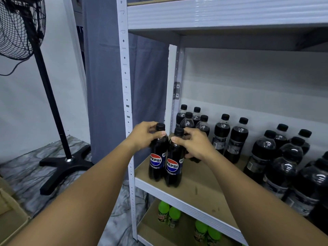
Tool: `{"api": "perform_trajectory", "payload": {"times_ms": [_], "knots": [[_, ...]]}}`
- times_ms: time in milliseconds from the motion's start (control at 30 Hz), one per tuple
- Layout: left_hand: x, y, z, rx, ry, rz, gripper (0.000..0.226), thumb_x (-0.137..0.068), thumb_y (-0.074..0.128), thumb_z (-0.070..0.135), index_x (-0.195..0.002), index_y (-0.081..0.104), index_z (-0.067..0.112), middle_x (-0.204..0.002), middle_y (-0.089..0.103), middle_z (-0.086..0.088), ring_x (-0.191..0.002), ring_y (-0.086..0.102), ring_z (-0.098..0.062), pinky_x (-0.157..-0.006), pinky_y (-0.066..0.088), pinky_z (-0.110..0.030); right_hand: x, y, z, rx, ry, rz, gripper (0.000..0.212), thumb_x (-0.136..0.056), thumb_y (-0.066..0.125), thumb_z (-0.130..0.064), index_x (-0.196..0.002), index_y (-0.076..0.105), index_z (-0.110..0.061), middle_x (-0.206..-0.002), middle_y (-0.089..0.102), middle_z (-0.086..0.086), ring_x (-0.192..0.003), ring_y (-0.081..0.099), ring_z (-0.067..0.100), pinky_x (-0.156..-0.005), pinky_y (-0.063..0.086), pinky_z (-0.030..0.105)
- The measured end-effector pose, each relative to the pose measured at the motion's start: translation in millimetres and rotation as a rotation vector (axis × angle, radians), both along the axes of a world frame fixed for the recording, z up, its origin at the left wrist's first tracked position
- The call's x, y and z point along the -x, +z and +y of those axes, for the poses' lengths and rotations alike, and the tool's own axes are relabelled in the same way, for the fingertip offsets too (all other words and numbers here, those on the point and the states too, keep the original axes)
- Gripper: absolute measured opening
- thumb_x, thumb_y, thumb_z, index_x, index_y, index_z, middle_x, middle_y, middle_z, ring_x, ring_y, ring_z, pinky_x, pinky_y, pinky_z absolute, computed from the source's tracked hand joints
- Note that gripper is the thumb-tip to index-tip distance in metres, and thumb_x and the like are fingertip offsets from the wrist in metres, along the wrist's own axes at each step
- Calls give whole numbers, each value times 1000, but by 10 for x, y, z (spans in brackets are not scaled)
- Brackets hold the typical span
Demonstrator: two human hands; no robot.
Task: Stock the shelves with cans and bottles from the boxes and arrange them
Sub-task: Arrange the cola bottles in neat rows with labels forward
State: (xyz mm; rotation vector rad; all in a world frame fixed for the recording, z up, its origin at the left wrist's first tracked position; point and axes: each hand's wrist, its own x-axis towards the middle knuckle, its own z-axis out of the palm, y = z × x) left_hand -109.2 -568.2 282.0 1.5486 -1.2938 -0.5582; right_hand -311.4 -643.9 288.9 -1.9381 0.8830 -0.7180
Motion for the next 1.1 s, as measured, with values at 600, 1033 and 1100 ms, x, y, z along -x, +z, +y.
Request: {"api": "perform_trajectory", "payload": {"times_ms": [600,1033,1100], "knots": [[420,292,-69,255,27,-195,46,-99,67,30,-143,58,19,-141,62,9,-134,53,-2,-118,41,-34,437,189,-22,119,-107,102,61,-84,77,-45,-133,60,-13,-129,65,3,-109,63,15,-85,50,20],[2140,526,-769,237,-253,-156,27,-98,69,18,-124,69,16,-119,71,1,-112,65,-10,-105,50,-25,2268,684,-66,316,-469,283,42,-83,81,-37,-114,73,-10,-111,73,3,-104,67,17,-91,52,26],[2454,476,-857,207,-282,-154,26,-97,71,20,-122,70,16,-116,71,3,-106,66,-8,-100,51,-22,2550,680,-85,358,-539,342,33,-84,79,-39,-101,76,-11,-102,73,6,-97,67,21,-80,53,25]]}}
